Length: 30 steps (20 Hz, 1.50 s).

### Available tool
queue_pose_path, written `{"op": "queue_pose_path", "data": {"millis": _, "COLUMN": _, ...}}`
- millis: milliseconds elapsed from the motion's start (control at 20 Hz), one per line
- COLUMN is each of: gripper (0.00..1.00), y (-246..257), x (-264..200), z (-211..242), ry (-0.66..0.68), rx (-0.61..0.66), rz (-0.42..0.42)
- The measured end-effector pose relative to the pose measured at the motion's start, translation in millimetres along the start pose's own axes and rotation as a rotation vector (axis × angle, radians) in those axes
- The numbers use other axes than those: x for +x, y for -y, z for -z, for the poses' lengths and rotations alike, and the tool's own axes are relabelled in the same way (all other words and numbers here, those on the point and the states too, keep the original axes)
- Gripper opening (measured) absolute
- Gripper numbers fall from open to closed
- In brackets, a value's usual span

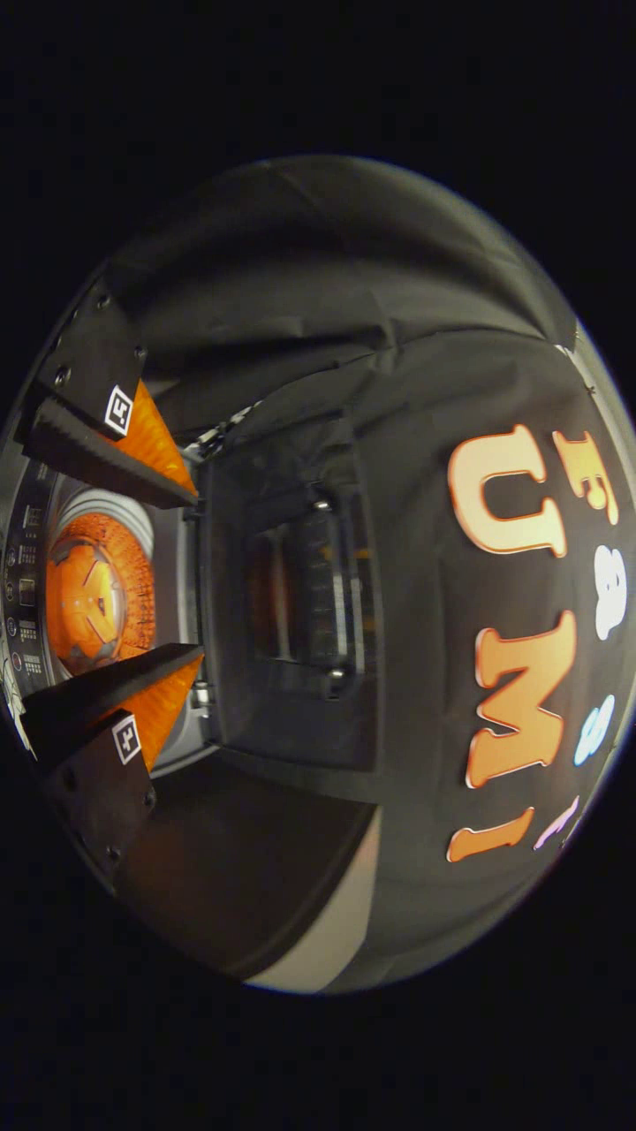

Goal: Put the clothes into the washing machine and then close the washing machine lid.

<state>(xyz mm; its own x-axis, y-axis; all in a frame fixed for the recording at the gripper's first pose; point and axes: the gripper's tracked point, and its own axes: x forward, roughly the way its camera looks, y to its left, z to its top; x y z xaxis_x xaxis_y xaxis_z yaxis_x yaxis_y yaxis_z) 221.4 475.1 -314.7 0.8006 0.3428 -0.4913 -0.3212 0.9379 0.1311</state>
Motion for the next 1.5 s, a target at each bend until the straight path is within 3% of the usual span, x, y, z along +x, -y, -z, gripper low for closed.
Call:
{"op": "queue_pose_path", "data": {"millis": 350, "gripper": 0.98, "y": -4.7, "x": -58.3, "z": -114.1, "ry": 0.223, "rx": 0.032, "rz": -0.007}}
{"op": "queue_pose_path", "data": {"millis": 700, "gripper": 0.98, "y": 12.5, "x": -79.6, "z": -192.0, "ry": 0.326, "rx": -0.035, "rz": 0.022}}
{"op": "queue_pose_path", "data": {"millis": 1050, "gripper": 0.98, "y": 48.0, "x": -12.9, "z": -221.6, "ry": 0.277, "rx": -0.026, "rz": 0.052}}
{"op": "queue_pose_path", "data": {"millis": 1500, "gripper": 0.98, "y": 88.1, "x": 102.7, "z": -191.7, "ry": 0.093, "rx": 0.023, "rz": 0.094}}
